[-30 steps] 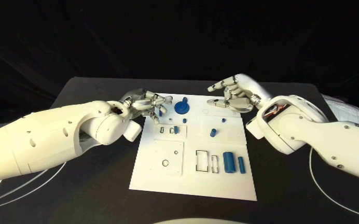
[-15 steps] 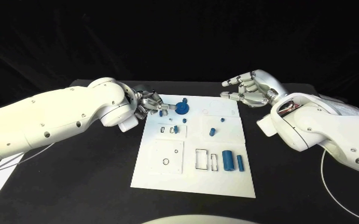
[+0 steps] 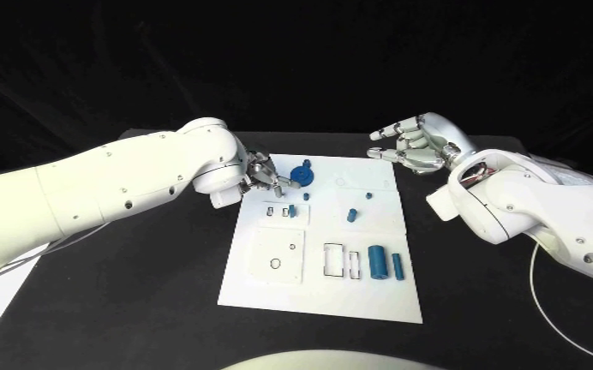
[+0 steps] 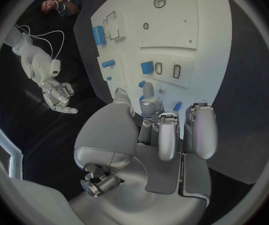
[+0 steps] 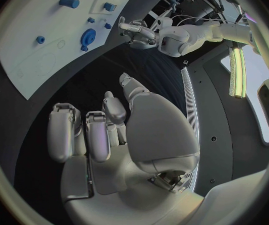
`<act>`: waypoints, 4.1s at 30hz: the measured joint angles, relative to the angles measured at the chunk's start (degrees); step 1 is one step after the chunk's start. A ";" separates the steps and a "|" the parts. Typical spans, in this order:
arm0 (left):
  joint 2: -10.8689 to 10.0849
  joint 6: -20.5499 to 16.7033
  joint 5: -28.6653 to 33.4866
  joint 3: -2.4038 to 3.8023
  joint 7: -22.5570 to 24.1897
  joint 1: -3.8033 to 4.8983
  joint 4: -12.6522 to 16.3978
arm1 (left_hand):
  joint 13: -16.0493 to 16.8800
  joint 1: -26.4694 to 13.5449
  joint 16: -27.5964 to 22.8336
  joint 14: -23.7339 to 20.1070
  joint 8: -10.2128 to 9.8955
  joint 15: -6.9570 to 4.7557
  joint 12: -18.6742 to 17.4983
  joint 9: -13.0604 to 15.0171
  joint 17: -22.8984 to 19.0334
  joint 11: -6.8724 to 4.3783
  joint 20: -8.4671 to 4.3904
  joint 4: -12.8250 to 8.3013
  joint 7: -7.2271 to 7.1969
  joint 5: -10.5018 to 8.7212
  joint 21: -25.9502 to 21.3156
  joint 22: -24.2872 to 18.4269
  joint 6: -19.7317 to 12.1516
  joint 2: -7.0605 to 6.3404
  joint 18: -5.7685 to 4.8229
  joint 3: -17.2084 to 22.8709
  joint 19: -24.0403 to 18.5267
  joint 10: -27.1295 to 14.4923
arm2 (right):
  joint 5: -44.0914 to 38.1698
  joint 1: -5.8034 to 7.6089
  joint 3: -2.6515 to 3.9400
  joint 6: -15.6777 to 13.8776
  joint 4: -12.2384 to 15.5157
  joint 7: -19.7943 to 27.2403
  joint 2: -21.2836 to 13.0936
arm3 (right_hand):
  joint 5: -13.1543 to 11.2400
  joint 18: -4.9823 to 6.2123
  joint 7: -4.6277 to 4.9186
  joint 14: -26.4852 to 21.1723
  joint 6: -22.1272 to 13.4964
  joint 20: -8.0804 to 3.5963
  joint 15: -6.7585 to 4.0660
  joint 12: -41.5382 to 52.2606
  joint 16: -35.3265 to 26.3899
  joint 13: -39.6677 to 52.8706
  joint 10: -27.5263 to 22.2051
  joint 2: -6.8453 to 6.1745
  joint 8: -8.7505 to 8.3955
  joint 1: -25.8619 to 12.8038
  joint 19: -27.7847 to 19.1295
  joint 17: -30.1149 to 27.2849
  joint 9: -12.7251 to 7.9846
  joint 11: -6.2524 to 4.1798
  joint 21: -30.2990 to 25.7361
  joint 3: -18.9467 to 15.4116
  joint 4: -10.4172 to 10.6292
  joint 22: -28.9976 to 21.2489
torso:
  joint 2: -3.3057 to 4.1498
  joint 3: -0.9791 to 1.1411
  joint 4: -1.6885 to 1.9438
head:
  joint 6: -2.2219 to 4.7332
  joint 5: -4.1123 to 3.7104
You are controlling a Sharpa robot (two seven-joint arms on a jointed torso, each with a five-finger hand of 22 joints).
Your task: Assemble the parts on the task board
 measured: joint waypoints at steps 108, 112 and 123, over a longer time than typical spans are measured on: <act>9.90 16.41 -4.15 -0.37 -1.39 -0.30 -10.48 | 1.06 6.66 0.00 0.01 6.07 -0.41 1.38 8.67 -0.02 -0.19 -0.40 -2.17 -0.36 0.01 1.26 -0.05 -4.17 4.98 0.02 -1.13 -0.02 0.20 | -3.98 -0.09 -0.16 1.59 -1.08 -2.76 0.28 | 0.23 0.00 -0.19 0.00 0.18 -0.13 0.00 -0.01 0.00 -0.09 0.23 0.22 0.00 -0.22 0.14 -0.02 -0.01 -0.21 0.00 -0.25 0.39 0.06 | 0.38 0.06 -0.12 | -2.03 0.54; 9.94 16.45 -4.16 -0.37 -1.39 -0.31 -10.51 | 1.05 6.66 0.00 0.01 6.07 -0.41 1.38 8.67 -0.02 -0.19 -0.40 -2.17 -0.36 0.01 1.26 -0.05 -4.17 4.98 0.02 -1.13 -0.02 0.20 | -4.04 -0.10 -0.16 1.59 -1.07 -2.80 0.28 | 0.45 0.00 -0.19 0.00 0.18 -0.12 0.00 -0.01 0.00 -0.09 0.23 0.22 0.00 -0.22 0.14 -0.02 -0.01 -0.21 0.00 -0.25 0.39 0.06 | 0.38 0.05 -0.09 | -2.04 0.51; 10.03 16.75 -4.17 -0.37 -1.39 -0.31 -10.60 | 1.03 11.88 0.00 0.01 6.07 -0.41 1.27 9.34 -0.02 -0.50 -0.41 -5.38 -0.78 0.00 1.26 -0.01 -4.59 6.12 0.03 2.08 -0.02 -0.11 | -4.11 -0.12 -0.17 1.62 -1.05 -2.87 0.29 | 0.45 0.00 -0.19 0.00 0.18 -0.12 0.00 -0.01 0.00 -0.09 0.23 0.22 0.00 -0.22 0.14 -0.03 -0.01 -0.21 0.00 -0.25 0.39 0.05 | 0.37 0.04 -0.10 | -2.14 0.49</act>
